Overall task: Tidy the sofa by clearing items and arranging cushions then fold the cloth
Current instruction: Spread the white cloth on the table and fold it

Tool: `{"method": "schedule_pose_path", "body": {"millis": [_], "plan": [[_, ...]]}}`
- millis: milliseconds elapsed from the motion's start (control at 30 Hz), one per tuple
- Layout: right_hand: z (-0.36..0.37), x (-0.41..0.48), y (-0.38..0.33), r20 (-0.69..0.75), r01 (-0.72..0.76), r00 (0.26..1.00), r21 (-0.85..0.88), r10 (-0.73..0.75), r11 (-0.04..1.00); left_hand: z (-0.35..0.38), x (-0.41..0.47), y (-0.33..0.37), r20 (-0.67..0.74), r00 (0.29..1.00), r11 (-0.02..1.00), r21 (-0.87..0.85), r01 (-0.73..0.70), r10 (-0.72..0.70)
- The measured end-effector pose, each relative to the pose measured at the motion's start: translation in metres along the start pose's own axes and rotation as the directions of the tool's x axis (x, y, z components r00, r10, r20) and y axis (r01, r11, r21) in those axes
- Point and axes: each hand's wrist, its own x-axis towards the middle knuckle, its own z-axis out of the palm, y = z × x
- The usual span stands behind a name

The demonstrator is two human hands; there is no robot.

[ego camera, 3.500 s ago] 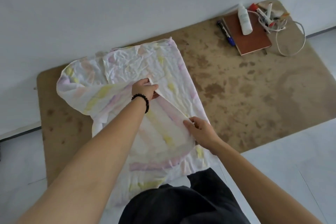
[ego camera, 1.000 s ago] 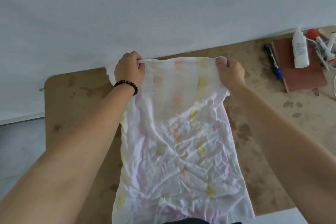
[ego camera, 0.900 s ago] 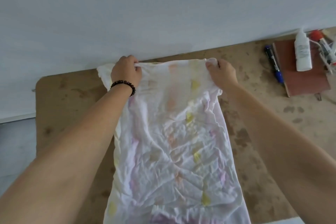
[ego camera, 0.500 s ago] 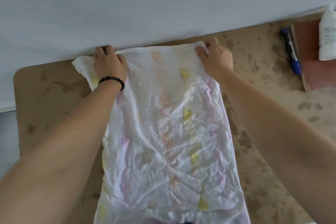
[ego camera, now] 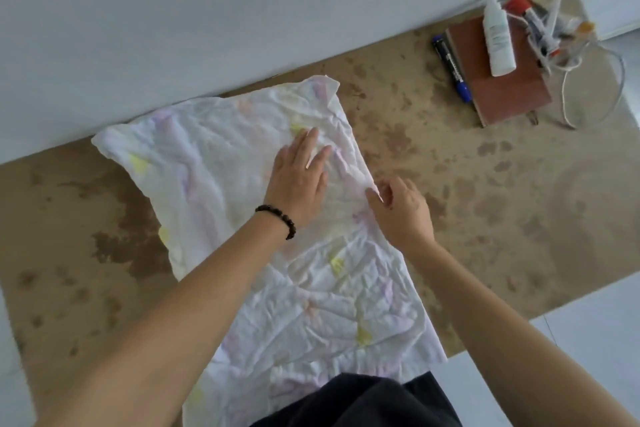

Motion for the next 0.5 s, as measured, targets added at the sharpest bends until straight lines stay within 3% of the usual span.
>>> {"method": "schedule_pose_path", "body": {"millis": [67,133,267,333,400,500], "plan": [[0.006,-0.024,0.021,0.067,-0.027,0.997,-0.064,0.031,0.998,0.011,0.01,0.017,0.166,0.985,0.994,0.089,-0.058,0.042],[0.008,-0.038,0.031,0.112,-0.033,0.993,-0.09,0.043,0.995,0.016,0.022,0.027,0.241,0.971,0.99,0.137,-0.043,0.009],[0.004,-0.05,0.036,0.017,-0.017,1.0,0.075,0.016,0.997,0.011,0.054,0.03,0.189,0.975,0.99,0.107,0.093,-0.112],[0.002,-0.056,0.037,0.059,-0.084,0.995,0.187,0.074,0.979,0.009,0.074,0.025,0.177,0.964,0.976,0.122,0.179,-0.199],[0.004,-0.064,0.046,0.129,-0.128,0.986,0.171,0.106,0.977,0.009,0.092,0.015,0.206,0.941,0.96,0.144,0.24,-0.267],[0.009,-0.078,0.066,0.133,-0.181,0.977,0.13,0.164,0.975,0.014,0.109,0.002,0.279,0.922,0.952,0.219,0.212,-0.27]]}}
